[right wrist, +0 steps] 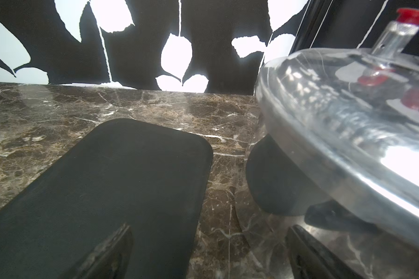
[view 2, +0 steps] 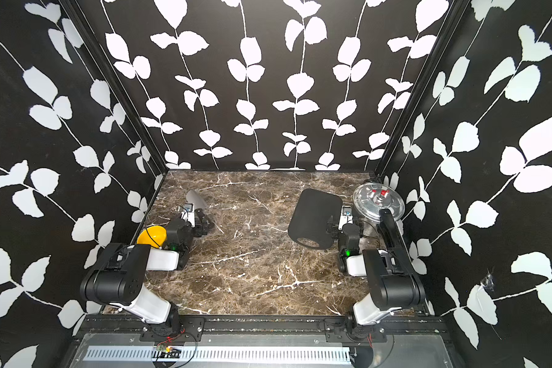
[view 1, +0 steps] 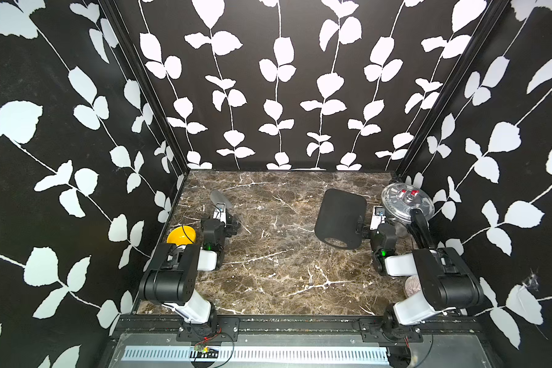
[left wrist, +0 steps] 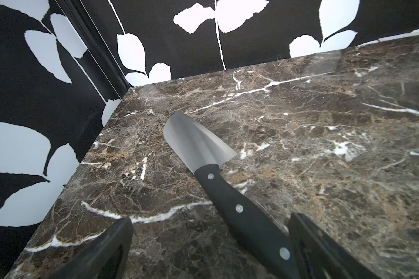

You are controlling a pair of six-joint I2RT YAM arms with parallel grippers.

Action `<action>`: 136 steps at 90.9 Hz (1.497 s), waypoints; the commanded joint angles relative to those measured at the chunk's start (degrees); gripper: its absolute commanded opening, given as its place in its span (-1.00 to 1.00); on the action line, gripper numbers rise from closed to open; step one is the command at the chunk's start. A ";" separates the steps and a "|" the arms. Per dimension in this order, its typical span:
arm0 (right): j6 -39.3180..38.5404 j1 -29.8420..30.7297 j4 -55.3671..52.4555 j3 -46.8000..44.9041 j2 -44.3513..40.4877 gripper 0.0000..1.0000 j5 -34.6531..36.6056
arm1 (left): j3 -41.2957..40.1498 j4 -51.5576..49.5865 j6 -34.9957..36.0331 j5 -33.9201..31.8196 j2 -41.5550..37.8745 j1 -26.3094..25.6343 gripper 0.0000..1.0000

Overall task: Align the knife with the edge of the cutting board
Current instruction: Move the work surface to the center of the board.

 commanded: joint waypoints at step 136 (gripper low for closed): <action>18.83 14.52 -66.37 30.34 -12.10 0.99 -6.87 | 22.18 -58.27 -21.30 -4.90 -25.49 1.65 0.97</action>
